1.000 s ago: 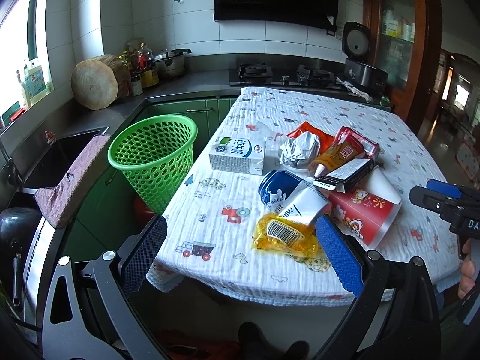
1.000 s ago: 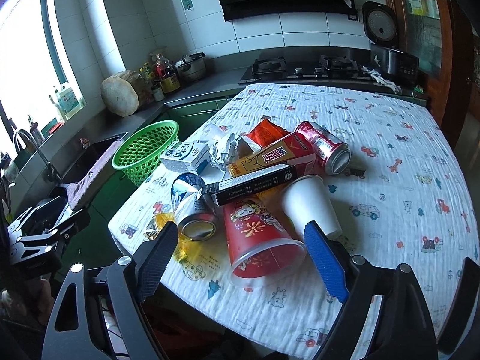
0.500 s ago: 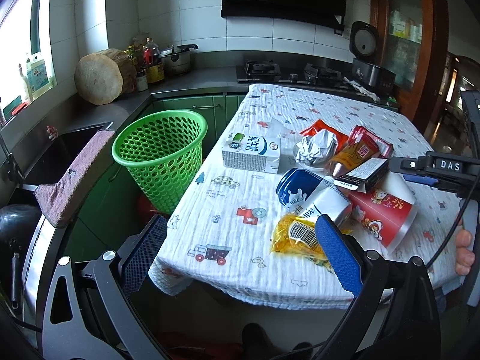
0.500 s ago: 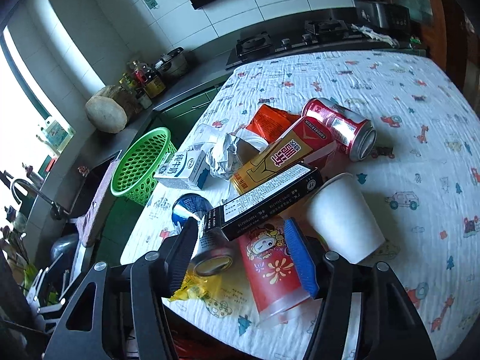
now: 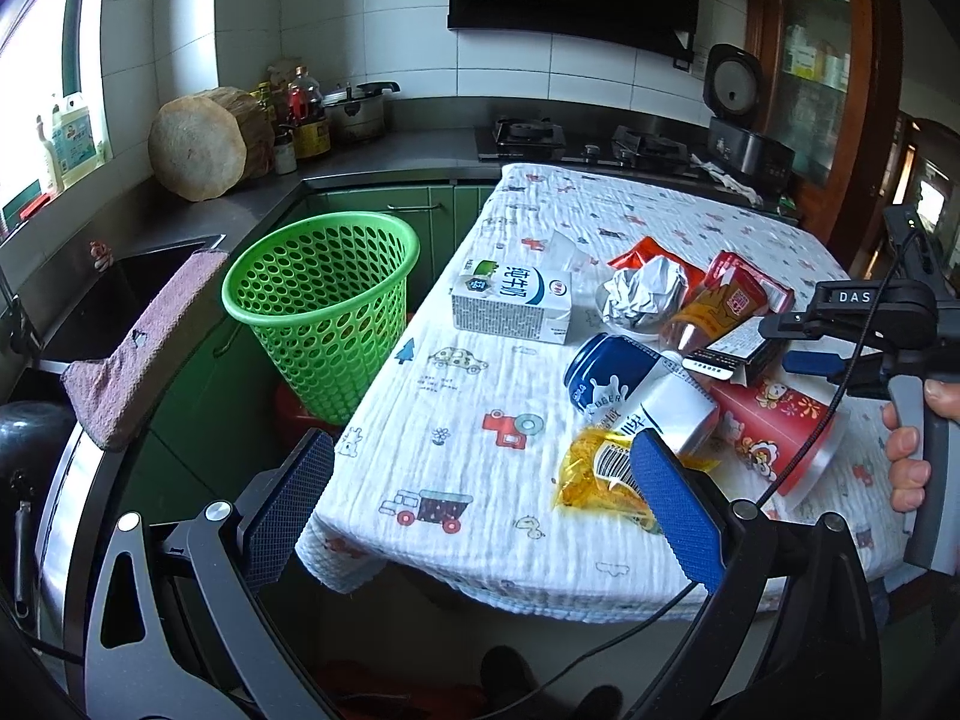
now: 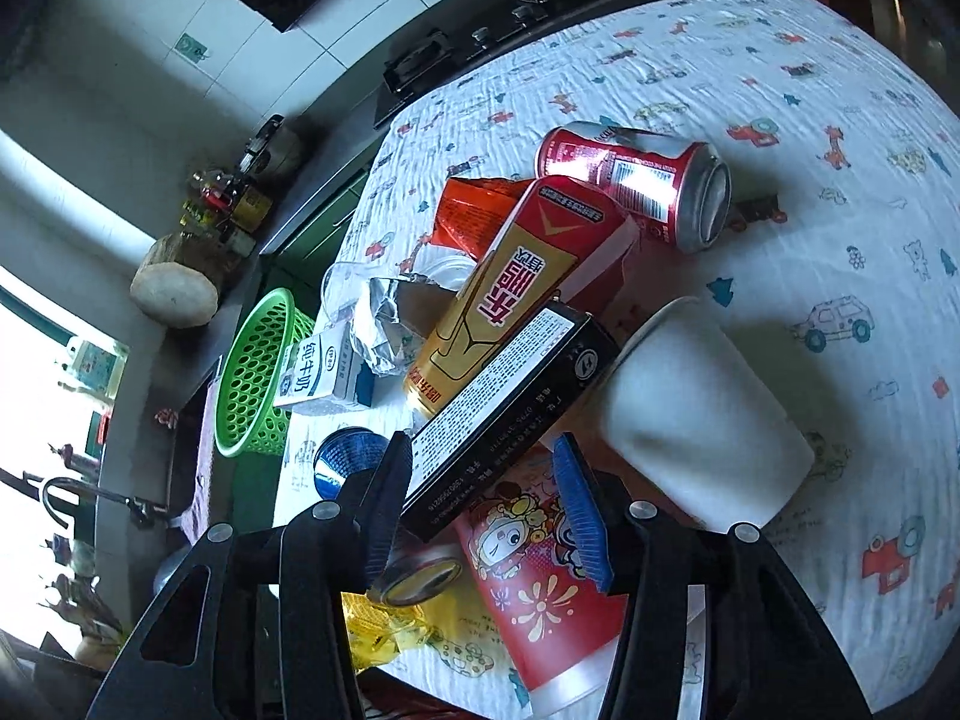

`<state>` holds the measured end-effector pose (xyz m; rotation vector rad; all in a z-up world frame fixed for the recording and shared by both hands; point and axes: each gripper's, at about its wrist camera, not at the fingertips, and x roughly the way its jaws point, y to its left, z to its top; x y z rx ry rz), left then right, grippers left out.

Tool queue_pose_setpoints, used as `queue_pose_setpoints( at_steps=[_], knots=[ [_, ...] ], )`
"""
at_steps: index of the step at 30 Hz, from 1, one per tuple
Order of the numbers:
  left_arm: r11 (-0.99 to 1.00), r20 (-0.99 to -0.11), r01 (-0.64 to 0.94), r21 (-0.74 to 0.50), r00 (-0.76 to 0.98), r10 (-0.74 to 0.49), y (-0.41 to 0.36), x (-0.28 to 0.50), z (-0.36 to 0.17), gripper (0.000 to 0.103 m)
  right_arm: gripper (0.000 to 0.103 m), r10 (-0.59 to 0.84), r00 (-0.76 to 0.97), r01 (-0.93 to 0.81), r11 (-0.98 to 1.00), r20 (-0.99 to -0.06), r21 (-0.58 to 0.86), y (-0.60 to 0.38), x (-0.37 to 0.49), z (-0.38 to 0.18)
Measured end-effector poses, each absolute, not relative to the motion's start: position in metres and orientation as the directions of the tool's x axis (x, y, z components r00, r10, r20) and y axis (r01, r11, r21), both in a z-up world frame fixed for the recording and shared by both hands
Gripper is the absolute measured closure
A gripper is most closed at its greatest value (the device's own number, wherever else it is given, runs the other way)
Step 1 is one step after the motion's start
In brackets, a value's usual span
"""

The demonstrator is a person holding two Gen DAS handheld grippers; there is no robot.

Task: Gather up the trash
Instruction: 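Lower the right tool onto the black box and close it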

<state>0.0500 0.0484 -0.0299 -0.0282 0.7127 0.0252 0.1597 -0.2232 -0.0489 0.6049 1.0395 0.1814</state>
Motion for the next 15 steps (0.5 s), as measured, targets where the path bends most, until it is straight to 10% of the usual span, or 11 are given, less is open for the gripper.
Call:
queue_pose_setpoints(
  at_steps=[15],
  knots=[
    [0.999, -0.679, -0.006, -0.033, 0.734, -0.018, 0.048, 0.060, -0.035, 0.011, 0.079, 0.454, 0.530, 0.106, 0.803, -0.716, 0.587, -0.220, 0.164, -0.048]
  ],
)
